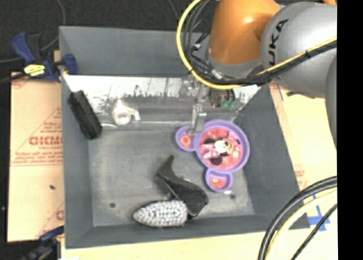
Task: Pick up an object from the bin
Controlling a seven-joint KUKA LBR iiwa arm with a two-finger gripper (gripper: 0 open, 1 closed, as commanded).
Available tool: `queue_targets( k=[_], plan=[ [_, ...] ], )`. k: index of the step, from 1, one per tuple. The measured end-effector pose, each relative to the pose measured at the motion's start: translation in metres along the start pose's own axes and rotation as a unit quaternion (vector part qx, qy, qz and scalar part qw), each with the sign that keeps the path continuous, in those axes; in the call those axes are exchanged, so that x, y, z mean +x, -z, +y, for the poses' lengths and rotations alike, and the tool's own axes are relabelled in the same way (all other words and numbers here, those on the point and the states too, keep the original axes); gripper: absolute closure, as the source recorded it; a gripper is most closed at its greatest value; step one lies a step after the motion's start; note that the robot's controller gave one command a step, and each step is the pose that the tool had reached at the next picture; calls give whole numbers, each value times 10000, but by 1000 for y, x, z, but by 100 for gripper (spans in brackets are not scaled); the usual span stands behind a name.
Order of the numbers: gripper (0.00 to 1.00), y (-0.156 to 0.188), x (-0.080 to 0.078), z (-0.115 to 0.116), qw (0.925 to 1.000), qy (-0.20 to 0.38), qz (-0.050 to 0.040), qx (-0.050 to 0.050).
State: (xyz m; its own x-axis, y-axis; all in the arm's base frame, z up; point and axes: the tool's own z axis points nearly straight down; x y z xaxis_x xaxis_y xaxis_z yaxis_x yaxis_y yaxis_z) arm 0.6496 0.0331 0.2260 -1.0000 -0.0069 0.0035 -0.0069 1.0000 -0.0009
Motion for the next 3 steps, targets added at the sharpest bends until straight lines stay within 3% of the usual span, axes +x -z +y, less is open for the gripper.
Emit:
queue_targets(
  k=[1, 2, 3],
  plan=[
    [0, 6, -1, 0, 10000, -4, -43, -5],
    [0, -114, 44, -61, 9976, -688, -37, -8],
    [0, -83, 38, -66, 9971, -755, -49, -3]
  ],
)
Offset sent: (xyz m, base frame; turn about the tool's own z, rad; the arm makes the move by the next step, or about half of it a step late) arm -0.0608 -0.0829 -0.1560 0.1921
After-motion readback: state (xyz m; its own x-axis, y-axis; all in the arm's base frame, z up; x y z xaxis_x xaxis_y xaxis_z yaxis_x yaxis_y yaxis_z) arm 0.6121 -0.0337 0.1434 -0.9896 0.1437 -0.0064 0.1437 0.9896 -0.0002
